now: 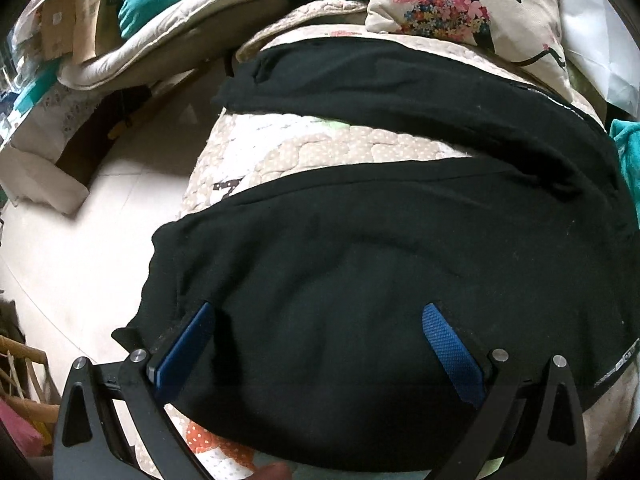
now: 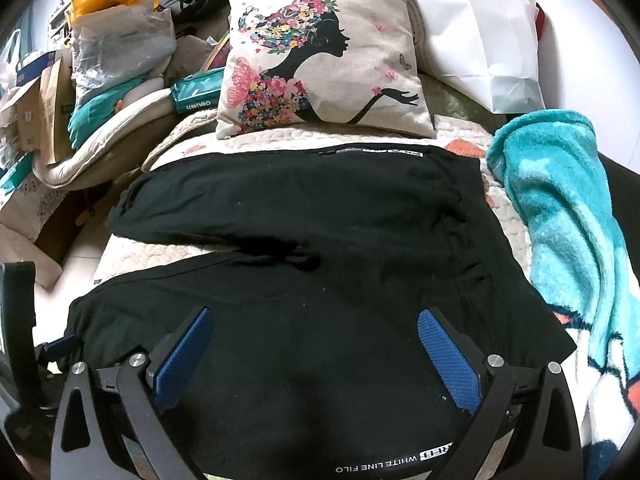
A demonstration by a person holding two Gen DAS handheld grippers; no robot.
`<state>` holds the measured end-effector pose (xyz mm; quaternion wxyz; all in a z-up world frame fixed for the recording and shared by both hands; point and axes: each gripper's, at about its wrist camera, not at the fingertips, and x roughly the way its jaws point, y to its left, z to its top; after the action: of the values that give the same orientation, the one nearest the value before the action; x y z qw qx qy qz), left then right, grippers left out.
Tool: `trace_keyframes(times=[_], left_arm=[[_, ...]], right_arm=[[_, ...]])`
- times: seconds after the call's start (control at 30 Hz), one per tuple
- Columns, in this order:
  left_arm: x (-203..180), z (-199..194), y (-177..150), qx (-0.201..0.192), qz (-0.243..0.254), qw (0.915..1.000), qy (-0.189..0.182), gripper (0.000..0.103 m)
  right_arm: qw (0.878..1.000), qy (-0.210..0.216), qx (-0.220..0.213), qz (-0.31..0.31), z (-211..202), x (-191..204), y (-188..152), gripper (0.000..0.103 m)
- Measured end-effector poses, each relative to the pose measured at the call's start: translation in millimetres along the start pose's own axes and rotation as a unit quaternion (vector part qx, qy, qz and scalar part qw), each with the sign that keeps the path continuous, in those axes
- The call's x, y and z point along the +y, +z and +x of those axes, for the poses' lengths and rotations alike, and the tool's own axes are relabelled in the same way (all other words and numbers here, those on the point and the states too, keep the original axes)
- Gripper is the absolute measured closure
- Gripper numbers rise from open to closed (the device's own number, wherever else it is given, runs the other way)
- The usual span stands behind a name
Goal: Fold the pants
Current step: 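Lower both grippers onto the black pants waistband and grasp it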
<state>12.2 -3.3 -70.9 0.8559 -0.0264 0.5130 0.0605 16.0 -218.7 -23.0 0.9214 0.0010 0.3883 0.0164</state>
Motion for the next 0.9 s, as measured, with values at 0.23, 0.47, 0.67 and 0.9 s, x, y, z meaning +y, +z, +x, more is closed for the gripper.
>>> trace_keyframes(times=[0.23, 0.47, 0.67, 0.9], left_arm=[[16, 4, -6, 0.019, -0.045, 0.9979, -0.042, 0.0], [13, 1, -7, 0.035, -0.028, 0.9981, -0.042, 0.0], [11, -11, 6, 0.023, -0.024, 0.9978, -0.058, 0.025], [32, -37, 35, -0.008, -0.071, 0.9937, -0.086, 0.025]], right_arm=[[1.0, -0.002, -0.001, 0.003, 0, -2, 1, 0.0], [1.0, -0.002, -0.003, 0.002, 0, -2, 0, 0.0], [1.0, -0.002, -0.004, 0.003, 2, -2, -1, 0.0], [0.999, -0.032, -0.015, -0.012, -4, -3, -4, 0.0]])
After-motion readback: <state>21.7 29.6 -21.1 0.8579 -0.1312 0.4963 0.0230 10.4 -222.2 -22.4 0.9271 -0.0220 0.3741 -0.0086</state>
